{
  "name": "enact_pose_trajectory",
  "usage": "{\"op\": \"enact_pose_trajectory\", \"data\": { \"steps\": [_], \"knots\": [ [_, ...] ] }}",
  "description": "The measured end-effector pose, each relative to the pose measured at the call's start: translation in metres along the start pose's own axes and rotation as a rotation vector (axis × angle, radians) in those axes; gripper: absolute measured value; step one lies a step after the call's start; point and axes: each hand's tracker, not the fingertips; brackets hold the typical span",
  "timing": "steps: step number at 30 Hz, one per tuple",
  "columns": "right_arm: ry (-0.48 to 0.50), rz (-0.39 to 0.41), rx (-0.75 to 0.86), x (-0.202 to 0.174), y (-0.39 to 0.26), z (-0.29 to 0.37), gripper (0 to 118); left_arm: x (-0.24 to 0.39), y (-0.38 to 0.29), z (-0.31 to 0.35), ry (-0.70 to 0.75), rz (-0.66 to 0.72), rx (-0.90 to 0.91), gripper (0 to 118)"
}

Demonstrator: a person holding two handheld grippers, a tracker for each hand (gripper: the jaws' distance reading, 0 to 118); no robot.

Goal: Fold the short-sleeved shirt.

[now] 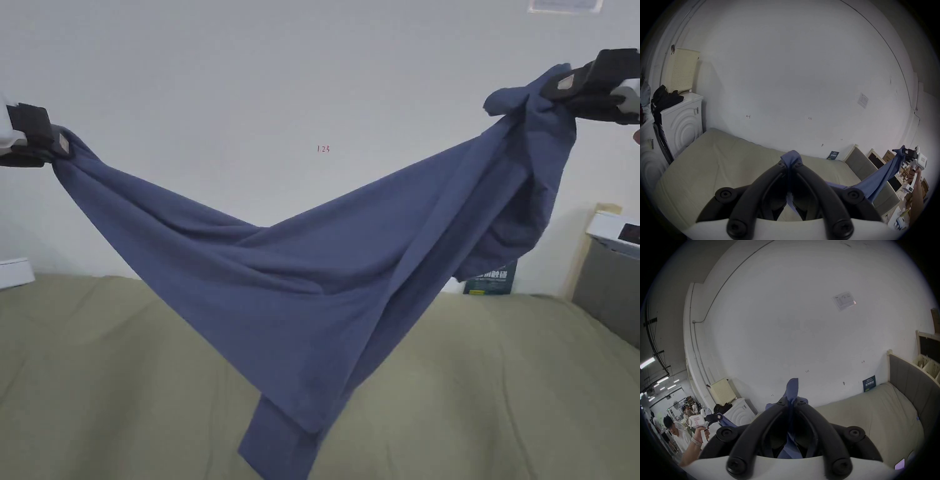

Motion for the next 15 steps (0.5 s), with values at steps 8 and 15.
{"op": "enact_pose_trajectory", "data": {
  "steps": [8, 15],
  "knots": [
    [-0.006, 0.018, -0.016, 0.001, -0.011, -0.043, 7, -0.022, -0.01, -0.045, 0.009, 0.026, -0.018, 4],
    [-0.013, -0.012, -0.082, 0.025, -0.061, -0.075, 7, -0.036, -0.047, -0.088, 0.029, 0.034, -0.091, 4]
  ]
}}
